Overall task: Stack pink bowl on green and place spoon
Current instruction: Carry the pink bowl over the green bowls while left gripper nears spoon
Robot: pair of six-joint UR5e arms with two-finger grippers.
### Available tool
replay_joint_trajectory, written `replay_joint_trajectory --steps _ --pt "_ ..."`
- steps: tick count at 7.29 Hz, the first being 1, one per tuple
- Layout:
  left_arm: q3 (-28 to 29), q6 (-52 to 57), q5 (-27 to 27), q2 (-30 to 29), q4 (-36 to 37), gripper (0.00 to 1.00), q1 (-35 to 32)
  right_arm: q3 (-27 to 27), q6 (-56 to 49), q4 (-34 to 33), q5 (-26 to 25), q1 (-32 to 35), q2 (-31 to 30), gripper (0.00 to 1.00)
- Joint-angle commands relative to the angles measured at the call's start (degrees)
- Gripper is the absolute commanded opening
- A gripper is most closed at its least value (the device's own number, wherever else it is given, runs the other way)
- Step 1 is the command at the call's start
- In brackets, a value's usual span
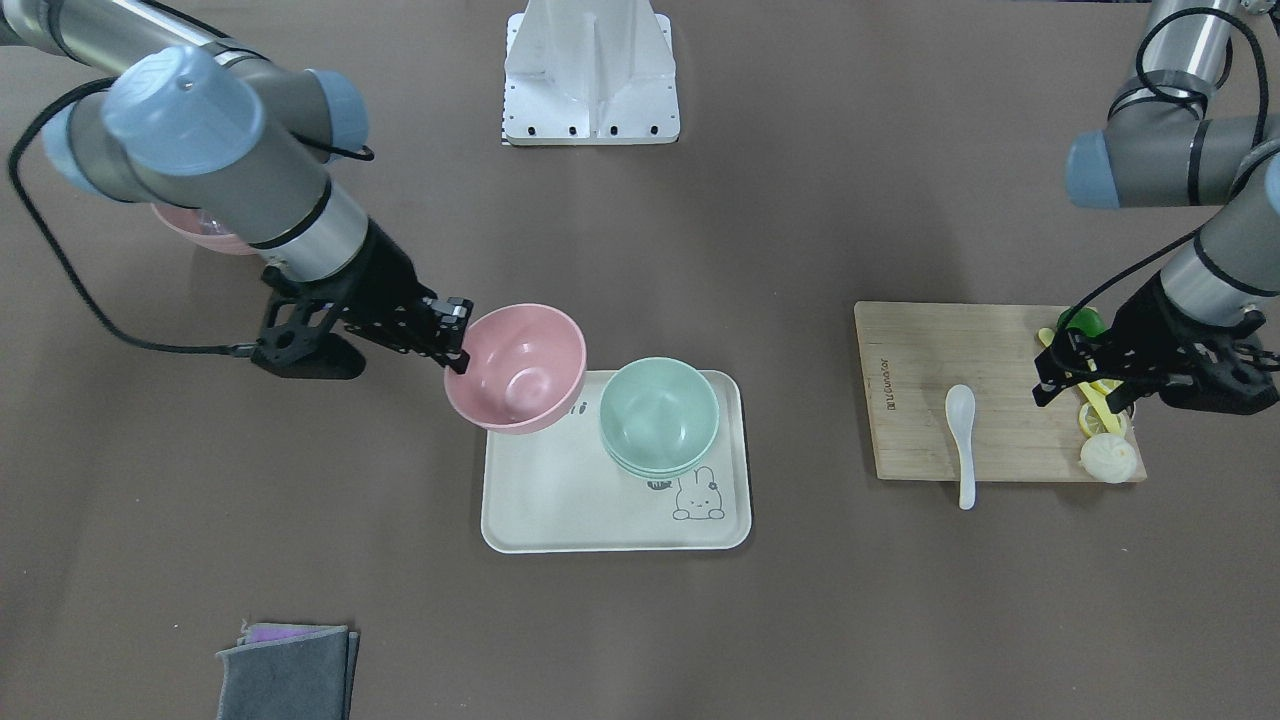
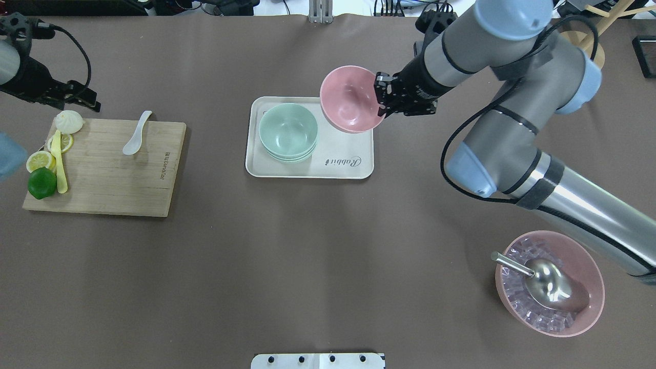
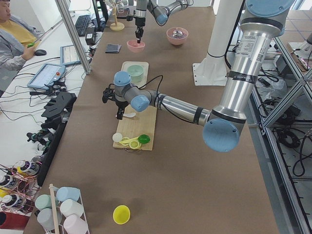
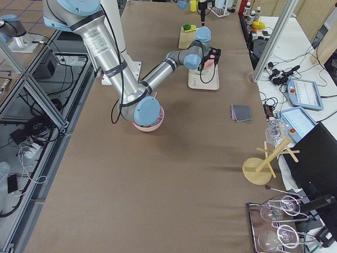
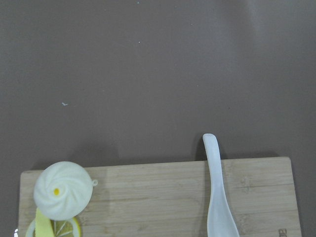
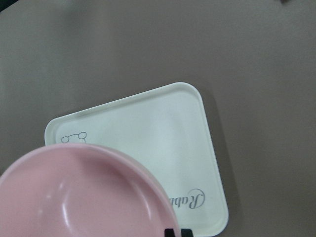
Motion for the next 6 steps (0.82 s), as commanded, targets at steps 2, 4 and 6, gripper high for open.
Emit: replay_joint_trajectory --steps 2,4,6 --pt "8.1 0.1 2.8 -6.3 -0.3 0.85 4.4 -6.3 5.8 0.0 -6.2 -5.5 7.8 0.00" --pt "9.7 -0.2 2.8 -7.5 0.0 0.84 6.6 -12.0 6.9 0.0 -6.4 -6.7 10.8 0.00" --pt "12.4 -0.7 2.8 -9.3 0.0 0.83 7.4 -16.6 8.7 0.2 -6.4 -7.0 14.0 0.00"
